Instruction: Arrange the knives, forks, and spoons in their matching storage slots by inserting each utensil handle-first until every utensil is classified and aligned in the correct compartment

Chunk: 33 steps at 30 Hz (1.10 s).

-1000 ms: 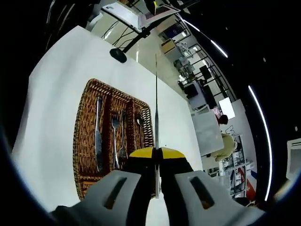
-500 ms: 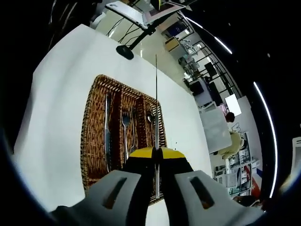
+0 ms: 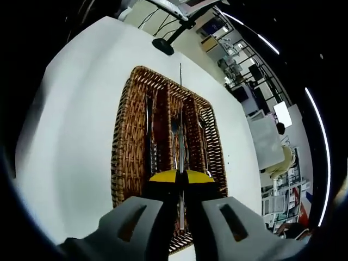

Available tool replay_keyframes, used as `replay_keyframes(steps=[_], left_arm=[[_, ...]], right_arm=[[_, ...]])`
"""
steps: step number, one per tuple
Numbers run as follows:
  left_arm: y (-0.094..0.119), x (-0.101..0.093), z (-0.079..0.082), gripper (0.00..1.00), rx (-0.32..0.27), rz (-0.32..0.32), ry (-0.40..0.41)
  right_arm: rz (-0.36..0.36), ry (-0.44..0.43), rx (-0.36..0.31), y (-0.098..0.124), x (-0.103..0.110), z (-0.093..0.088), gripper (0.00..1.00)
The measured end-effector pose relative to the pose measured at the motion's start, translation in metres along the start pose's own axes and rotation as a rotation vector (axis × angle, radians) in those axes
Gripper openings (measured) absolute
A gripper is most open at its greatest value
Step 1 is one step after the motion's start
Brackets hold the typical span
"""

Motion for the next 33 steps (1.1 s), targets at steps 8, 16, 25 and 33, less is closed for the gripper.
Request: replay_keyframes(steps=[8, 16, 25, 33], left_arm=[[0.003, 0.004, 0.003, 1.0, -0.008, 0.025, 0.007], [0.003, 0.0, 0.001, 1.0, -0.005, 0.021, 0.011], [0.007, 0.004, 0.0, 1.0, -0.012, 0.038, 0.025], [0.008, 0.005, -0.002, 1.0, -0.013, 0.046, 0.03]], right_arm=[[0.104, -0.007, -0.01, -0.02, 0.019, 0.0, 0.01], [0.141, 0.012, 0.002, -0.038, 0.025, 0.002, 0.01], [0.2, 0.037, 0.013, -0.045, 0.037, 0.006, 0.01], [0.243, 0.046, 0.03, -0.051, 0.046, 0.003, 0.01]])
Point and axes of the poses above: the point that each gripper's makers call its tool centre point, and the gripper's own axes: y roughly backward along the fingers, x roughly to its left, z roughly out of its top, the point moved 4 cm from there along y, roughly backward along the fingers, and after that the axes turned 6 degrees about y, right-handed, at the moved point
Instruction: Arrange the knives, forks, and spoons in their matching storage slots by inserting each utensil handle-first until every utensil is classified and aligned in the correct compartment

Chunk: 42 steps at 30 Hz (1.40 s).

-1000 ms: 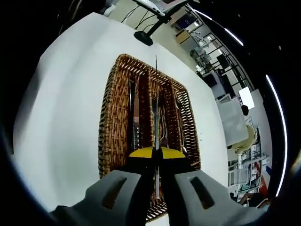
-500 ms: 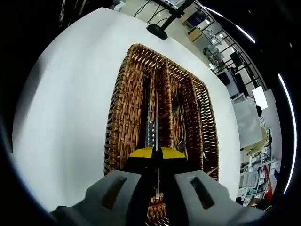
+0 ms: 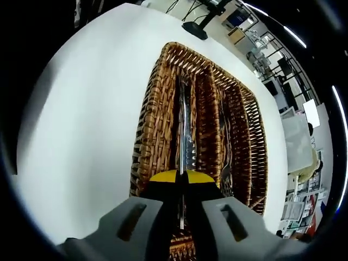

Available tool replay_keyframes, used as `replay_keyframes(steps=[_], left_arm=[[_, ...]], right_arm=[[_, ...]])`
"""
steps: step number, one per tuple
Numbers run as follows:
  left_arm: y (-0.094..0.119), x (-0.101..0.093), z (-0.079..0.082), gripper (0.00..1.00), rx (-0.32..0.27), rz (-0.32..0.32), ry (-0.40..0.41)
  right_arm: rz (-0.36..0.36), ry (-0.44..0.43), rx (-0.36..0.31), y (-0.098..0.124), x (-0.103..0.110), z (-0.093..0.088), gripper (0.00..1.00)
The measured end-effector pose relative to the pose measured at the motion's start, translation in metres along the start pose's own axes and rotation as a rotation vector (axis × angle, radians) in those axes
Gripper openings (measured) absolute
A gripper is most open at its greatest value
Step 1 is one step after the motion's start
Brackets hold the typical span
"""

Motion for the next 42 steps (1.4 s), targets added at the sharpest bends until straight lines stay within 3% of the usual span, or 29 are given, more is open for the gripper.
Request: replay_keyframes(steps=[7, 17, 22, 25, 32, 42], left_arm=[[-0.003, 0.0, -0.002, 1.0, 0.004, -0.003, 0.002], [-0.008, -0.002, 0.001, 1.0, -0.001, -0.011, 0.002], [-0.01, -0.004, 0.001, 0.99, -0.001, -0.013, 0.002], [-0.01, -0.004, 0.001, 0.99, -0.003, -0.014, 0.004], [-0.012, -0.004, 0.002, 0.99, -0.004, -0.019, 0.001], [-0.019, -0.002, 0.002, 0.99, -0.001, -0.046, -0.006]], right_arm=[[0.036, -0.041, 0.024, -0.005, 0.0, -0.003, 0.01], [0.13, -0.074, 0.003, -0.008, 0.001, -0.005, 0.03], [0.114, -0.071, -0.017, -0.007, 0.0, -0.005, 0.07], [0.114, -0.141, -0.038, -0.006, -0.003, -0.006, 0.11], [0.113, -0.196, -0.096, 0.003, -0.008, -0.006, 0.15], [0.171, -0.302, -0.112, 0.006, -0.001, -0.008, 0.03]])
Point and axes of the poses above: the point that each gripper's makers call its tool centre point, and the gripper's own axes: y roughly backward along the fingers, x roughly to its left, z roughly out of its top, the point moved 4 cm from there along y, roughly backward along the fingers, and after that the axes turned 6 degrees about y, right-handed, at the moved point
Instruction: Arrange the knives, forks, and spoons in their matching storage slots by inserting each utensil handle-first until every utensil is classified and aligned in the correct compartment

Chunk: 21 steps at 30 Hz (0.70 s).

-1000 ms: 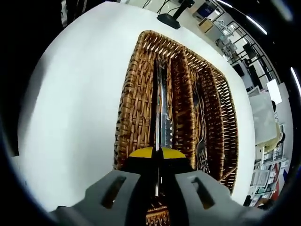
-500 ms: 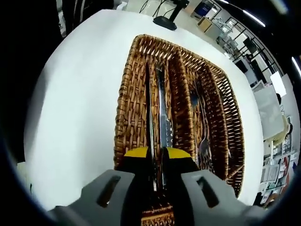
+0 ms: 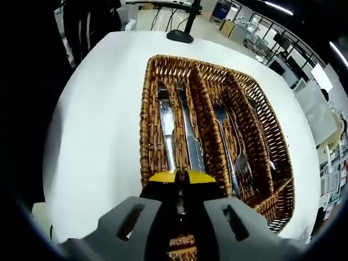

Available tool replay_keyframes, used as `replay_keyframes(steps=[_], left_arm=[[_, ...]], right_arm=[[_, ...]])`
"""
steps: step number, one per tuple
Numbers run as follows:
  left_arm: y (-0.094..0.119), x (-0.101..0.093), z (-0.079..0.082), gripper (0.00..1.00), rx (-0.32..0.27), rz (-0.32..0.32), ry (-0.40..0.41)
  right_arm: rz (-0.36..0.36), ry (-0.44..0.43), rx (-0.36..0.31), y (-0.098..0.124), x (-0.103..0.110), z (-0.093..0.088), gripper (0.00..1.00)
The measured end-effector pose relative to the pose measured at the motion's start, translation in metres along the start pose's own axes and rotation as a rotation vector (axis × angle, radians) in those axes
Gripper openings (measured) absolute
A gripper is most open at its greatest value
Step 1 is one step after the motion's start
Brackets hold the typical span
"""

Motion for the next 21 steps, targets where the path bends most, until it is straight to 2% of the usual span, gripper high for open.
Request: replay_keyframes(steps=[5, 9, 10, 12, 13, 15, 17, 18, 20, 21], left_arm=[[-0.003, 0.006, 0.001, 0.99, -0.002, -0.016, -0.006], [-0.006, 0.01, 0.002, 1.0, -0.009, -0.031, -0.006], [-0.007, 0.01, 0.003, 1.0, -0.023, -0.034, -0.009], [-0.009, 0.011, 0.004, 1.0, -0.041, -0.038, 0.004], [-0.011, 0.011, 0.005, 1.0, -0.05, -0.042, 0.011], [-0.014, 0.009, 0.004, 0.99, -0.053, -0.054, 0.014], [-0.02, 0.005, 0.0, 0.99, -0.039, -0.064, 0.016], [-0.022, 0.002, 0.0, 0.99, -0.035, -0.07, 0.012], [-0.024, -0.006, 0.0, 0.99, -0.045, -0.087, 0.006], [-0.027, -0.01, -0.001, 0.99, -0.045, -0.096, 0.032]], right_arm=[[-0.029, -0.022, -0.025, 0.008, -0.003, 0.008, 0.09], [-0.076, -0.092, -0.066, 0.018, -0.009, 0.018, 0.27], [-0.097, -0.129, -0.092, 0.024, -0.013, 0.022, 0.34], [-0.162, -0.195, -0.144, 0.039, -0.024, 0.029, 0.47], [-0.201, -0.256, -0.162, 0.05, -0.029, 0.029, 0.54], [-0.271, -0.338, -0.179, 0.067, -0.036, 0.026, 0.62], [-0.325, -0.384, -0.161, 0.087, -0.035, 0.02, 0.58], [-0.351, -0.445, -0.191, 0.097, -0.035, 0.018, 0.57], [-0.386, -0.467, -0.249, 0.113, -0.039, 0.017, 0.62], [-0.468, -0.49, -0.27, 0.13, -0.047, 0.012, 0.65]])
Point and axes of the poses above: the point that each gripper's makers call its tool centre point, and the gripper's own axes: y roughly backward along the fingers, x roughly to its left, z roughly out of its top, the point moved 4 cm from there along y, roughly backward along the fingers, and after that the axes turned 6 degrees about y, right-handed, at the moved point
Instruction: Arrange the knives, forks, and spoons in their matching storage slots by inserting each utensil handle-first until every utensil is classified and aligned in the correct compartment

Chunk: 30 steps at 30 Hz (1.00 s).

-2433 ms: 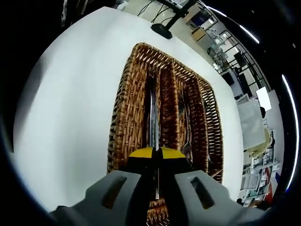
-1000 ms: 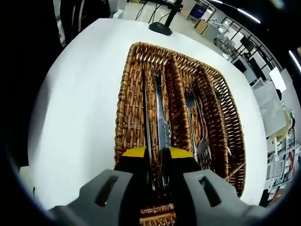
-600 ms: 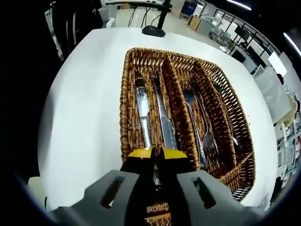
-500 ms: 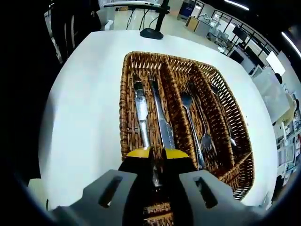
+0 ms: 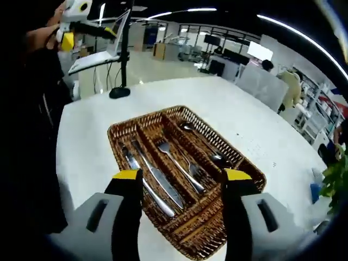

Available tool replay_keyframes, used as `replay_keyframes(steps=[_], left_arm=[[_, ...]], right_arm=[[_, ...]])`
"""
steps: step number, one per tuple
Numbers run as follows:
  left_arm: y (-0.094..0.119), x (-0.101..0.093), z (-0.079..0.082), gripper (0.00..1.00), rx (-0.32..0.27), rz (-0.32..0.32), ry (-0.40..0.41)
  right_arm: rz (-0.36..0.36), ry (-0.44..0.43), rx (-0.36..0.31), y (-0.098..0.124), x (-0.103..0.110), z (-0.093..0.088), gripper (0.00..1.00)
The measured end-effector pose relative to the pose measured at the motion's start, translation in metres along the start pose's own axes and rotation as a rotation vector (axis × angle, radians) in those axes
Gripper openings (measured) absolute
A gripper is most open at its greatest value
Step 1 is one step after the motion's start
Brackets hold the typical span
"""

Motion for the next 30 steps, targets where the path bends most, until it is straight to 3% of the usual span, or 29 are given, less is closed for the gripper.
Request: replay_keyframes(steps=[1, 3, 4, 6, 7, 8, 11, 15, 21, 25, 30], left_arm=[[-0.001, -0.004, -0.001, 0.99, 0.001, -0.009, 0.035], [-0.004, -0.008, 0.001, 0.99, -0.055, -0.014, 0.039], [-0.005, -0.008, -0.002, 0.99, -0.056, 0.009, 0.051], [-0.006, -0.014, -0.003, 0.99, -0.052, 0.024, 0.063], [-0.005, -0.019, 0.0, 0.99, -0.086, 0.032, 0.052], [-0.005, -0.023, -0.001, 0.99, -0.08, 0.031, 0.051], [-0.004, -0.028, -0.001, 0.99, -0.075, 0.057, 0.038], [0.002, -0.031, 0.004, 0.99, -0.107, 0.077, 0.066], [0.006, -0.027, -0.004, 0.99, -0.115, 0.098, 0.055], [0.013, -0.027, 0.001, 0.99, -0.135, 0.103, 0.033], [0.017, -0.027, -0.004, 0.99, -0.106, 0.104, 0.039]], right_arm=[[-0.014, -0.082, -0.039, 0.012, -0.006, 0.005, 0.68], [-0.045, -0.142, -0.096, 0.028, -0.019, 0.008, 0.78], [-0.04, -0.167, -0.085, 0.034, -0.021, 0.006, 0.81], [-0.039, -0.124, -0.077, 0.049, -0.026, 0.005, 0.9], [-0.056, -0.124, -0.094, 0.056, -0.03, 0.005, 0.95], [-0.07, -0.143, -0.107, 0.061, -0.033, 0.004, 1.0], [-0.025, -0.224, -0.079, 0.073, -0.032, -0.007, 1.0], [-0.017, -0.226, -0.038, 0.085, -0.03, -0.018, 1.0], [-0.097, -0.248, -0.071, 0.107, -0.037, -0.016, 1.0], [-0.11, -0.273, -0.098, 0.126, -0.04, -0.013, 1.0], [-0.124, -0.279, -0.045, 0.139, -0.043, -0.029, 1.0]])
Point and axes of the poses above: the point that each gripper's makers call its tool centre point, and the gripper's own axes: y roughly backward along the fingers, x roughly to its left, z roughly out of its top, the point moved 4 cm from there along y, roughly backward along the fingers, and after that the axes turned 6 degrees about y, right-handed, at the moved point
